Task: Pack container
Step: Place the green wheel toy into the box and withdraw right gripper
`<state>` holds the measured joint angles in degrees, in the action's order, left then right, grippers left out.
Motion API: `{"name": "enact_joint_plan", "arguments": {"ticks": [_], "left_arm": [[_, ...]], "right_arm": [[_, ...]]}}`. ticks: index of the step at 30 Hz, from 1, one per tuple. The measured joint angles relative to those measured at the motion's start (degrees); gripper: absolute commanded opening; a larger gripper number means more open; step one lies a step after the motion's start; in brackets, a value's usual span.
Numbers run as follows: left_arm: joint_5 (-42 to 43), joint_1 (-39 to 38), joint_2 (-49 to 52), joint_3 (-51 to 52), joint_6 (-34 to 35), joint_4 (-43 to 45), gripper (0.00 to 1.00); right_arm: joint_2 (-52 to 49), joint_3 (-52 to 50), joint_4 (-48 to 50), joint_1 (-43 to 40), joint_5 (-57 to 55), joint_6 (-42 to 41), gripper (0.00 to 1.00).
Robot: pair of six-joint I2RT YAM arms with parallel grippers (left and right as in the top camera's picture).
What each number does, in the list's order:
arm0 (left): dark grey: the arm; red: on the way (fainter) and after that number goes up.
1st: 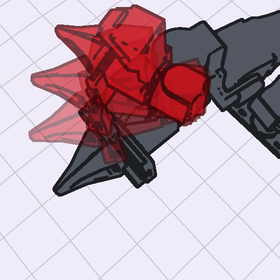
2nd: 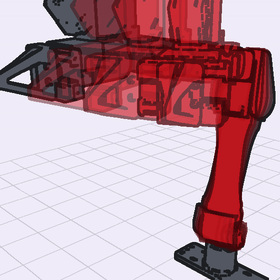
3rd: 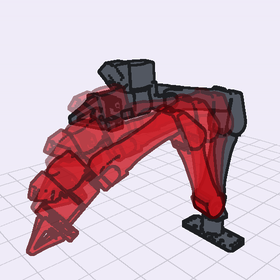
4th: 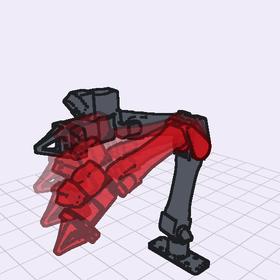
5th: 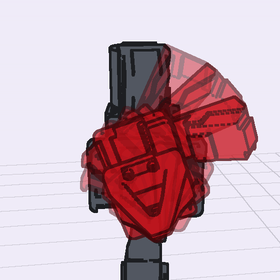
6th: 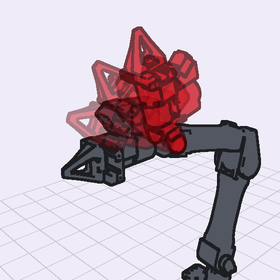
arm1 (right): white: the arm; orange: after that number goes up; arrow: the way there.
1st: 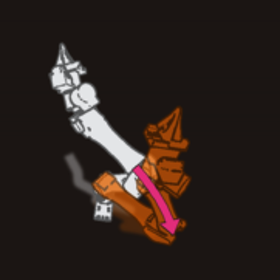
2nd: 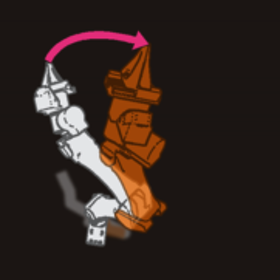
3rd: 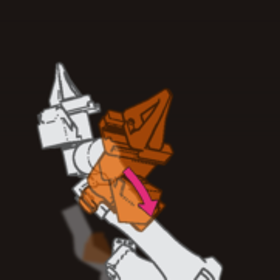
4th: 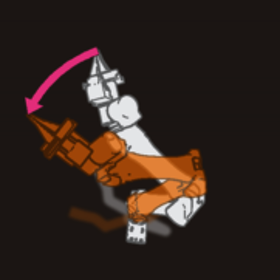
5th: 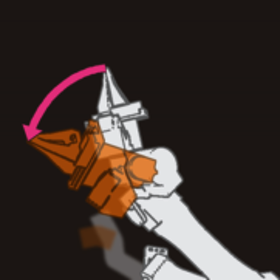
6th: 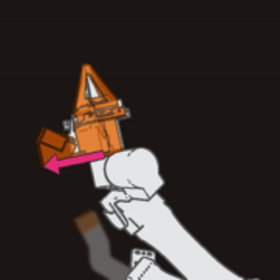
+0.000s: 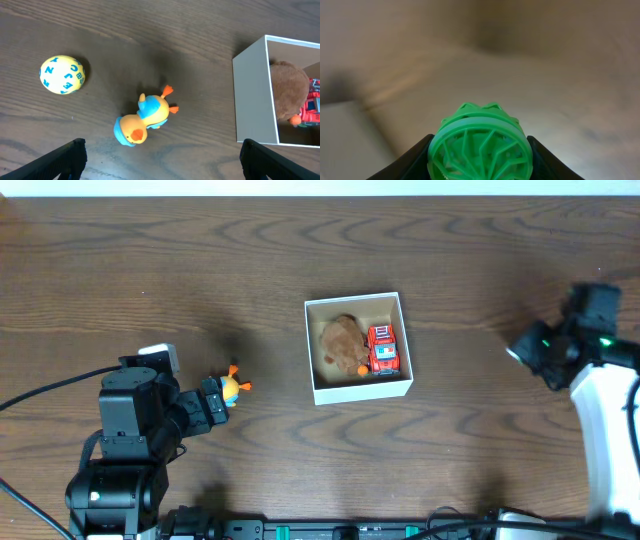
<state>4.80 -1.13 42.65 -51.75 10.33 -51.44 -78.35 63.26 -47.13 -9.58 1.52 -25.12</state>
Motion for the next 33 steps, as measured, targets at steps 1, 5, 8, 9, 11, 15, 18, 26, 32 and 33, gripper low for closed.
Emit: {"name": "enact_joint_plan", "arguments": {"ticks": [1, 5, 8, 9, 11, 15, 18, 26, 32, 33], "left_arm": [[0.0, 0.0, 0.0, 0.0, 0.0, 0.0, 0.98], [0.0, 0.0, 0.0, 0.0, 0.0, 0.0, 0.98], [0.0, 0.0, 0.0, 0.0, 0.0, 0.0, 0.98], [0.0, 0.0, 0.0, 0.0, 0.0, 0.0, 0.98], [0.0, 0.0, 0.0, 0.0, 0.0, 0.0, 0.98], [0.0, 0.0, 0.0, 0.0, 0.0, 0.0, 0.98], [0.0, 0.0, 0.0, 0.0, 0.0, 0.0, 0.98], [0.0, 0.0, 0.0, 0.0, 0.0, 0.0, 0.98], [0.0, 0.0, 0.0, 0.0, 0.0, 0.0, 0.98], [0.0, 0.0, 0.0, 0.0, 0.0, 0.0, 0.98]], "right_arm": [[1.4, 2.0, 0.0, 4.4, 0.0, 0.7, 0.01], [3.9, 7.3, 1.7, 19.5, 0.3, 3.5, 0.01], [3.7, 8.4, 4.2, 29.8, 0.2, 5.3, 0.01], [3.3, 8.4, 4.3, 32.3, 0.0, 5.7, 0.01], [1.6, 8.4, 4.6, 36.5, -0.7, 6.3, 0.01], [-4.4, 8.4, 4.8, 40.3, -1.5, 6.5, 0.01], [-9.5, 8.3, 6.7, 40.6, -2.0, 6.5, 0.01], [-16.0, 8.3, 14.7, 38.1, -2.7, 6.5, 0.33], [-18.5, 8.3, 15.6, 36.4, -3.1, 6.5, 0.54], [-18.8, 8.3, 15.7, 36.4, -3.1, 6.8, 0.56]]}}
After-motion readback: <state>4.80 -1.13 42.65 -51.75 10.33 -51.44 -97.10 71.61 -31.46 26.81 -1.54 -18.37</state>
